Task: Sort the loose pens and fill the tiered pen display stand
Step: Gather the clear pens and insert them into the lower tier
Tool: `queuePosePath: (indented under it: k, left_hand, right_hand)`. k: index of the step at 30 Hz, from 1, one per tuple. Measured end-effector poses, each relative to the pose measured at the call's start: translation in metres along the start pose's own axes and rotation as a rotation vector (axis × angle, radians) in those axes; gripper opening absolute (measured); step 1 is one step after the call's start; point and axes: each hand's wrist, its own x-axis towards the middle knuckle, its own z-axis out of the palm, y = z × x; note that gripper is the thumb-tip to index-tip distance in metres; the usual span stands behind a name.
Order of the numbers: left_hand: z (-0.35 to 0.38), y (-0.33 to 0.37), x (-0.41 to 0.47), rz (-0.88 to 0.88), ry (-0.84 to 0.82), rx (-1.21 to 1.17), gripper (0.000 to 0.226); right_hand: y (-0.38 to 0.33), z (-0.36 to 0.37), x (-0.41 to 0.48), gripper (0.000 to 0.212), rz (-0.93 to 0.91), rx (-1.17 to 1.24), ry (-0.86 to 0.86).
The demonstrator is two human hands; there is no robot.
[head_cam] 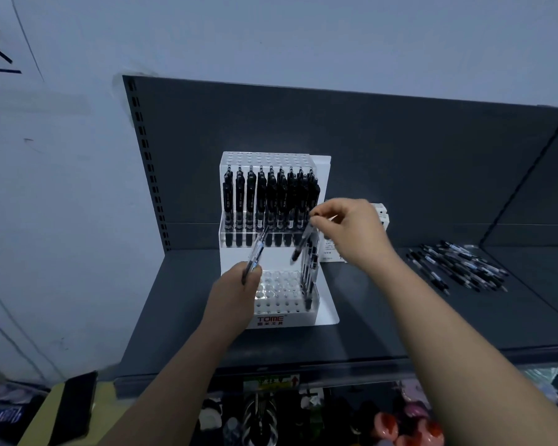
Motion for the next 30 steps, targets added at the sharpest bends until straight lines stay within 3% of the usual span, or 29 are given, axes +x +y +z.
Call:
queuePosePath:
  k: [10, 20, 23, 26, 30]
  left_hand:
    - [-0.006, -0.004, 0.005, -0.078, -0.004, -0.097, 0.029]
    - [-0.005, -0.007, 0.009, -0.091, -0.059, -0.151, 0.023]
    - [-0.004, -0.003, 0.008, -0.046, -0.078, -0.218, 0.02]
    - [-0.002, 0.004, 0.006, 0.013, -0.068, -0.276, 0.019]
    - [0.004, 0.014, 0.005, 0.063, -0.068, -0.302, 0.019]
  right_hand:
    - [0.012, 0.032, 0.018, 0.016, 0.036, -0.449, -0.243]
    - [0.01, 0.037, 0.019, 0.022, -0.03, -0.639, -0.265]
    - [0.013, 0.033, 0.017, 0.018, -0.034, -0.544, -0.223]
    - [0.009, 0.025, 0.013, 0.014, -0.034, -0.258, -0.176]
    - [0.0, 0.022, 0.003, 0.014, 0.054, 0.038, -0.31]
